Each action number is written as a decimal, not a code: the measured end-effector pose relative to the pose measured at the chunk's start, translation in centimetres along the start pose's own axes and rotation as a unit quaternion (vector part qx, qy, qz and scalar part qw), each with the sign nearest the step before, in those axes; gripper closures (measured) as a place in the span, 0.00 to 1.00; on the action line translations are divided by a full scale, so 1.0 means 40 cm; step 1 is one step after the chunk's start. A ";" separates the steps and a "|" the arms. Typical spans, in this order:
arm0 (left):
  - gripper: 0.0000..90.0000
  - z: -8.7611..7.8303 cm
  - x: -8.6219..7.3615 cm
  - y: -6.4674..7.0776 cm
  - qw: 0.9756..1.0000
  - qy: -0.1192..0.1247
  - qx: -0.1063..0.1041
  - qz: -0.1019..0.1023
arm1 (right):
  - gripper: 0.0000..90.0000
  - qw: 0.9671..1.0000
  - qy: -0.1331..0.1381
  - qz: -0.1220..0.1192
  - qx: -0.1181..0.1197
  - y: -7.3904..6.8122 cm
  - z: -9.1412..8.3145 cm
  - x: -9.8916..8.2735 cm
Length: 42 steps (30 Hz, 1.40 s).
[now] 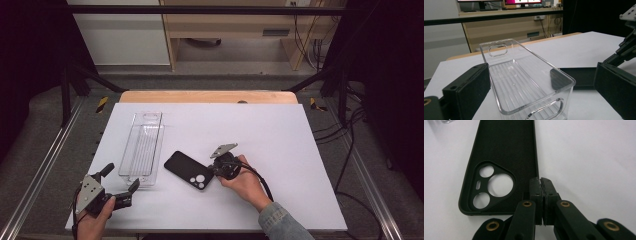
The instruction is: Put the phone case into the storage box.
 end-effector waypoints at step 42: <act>0.01 0.027 0.037 0.113 0.991 -0.040 -0.073 0.101 | 1.00 0.986 -0.032 -0.150 -0.061 0.082 -0.200 0.095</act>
Point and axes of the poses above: each handheld gripper's, and its own axes: z roughly forward along the jaws, x roughly out of its top, y roughly to its right, the point moved 3 cm from there along z, roughly forward along the jaws, and after that the axes turned 8 degrees about -x, right-handed, at the moved point
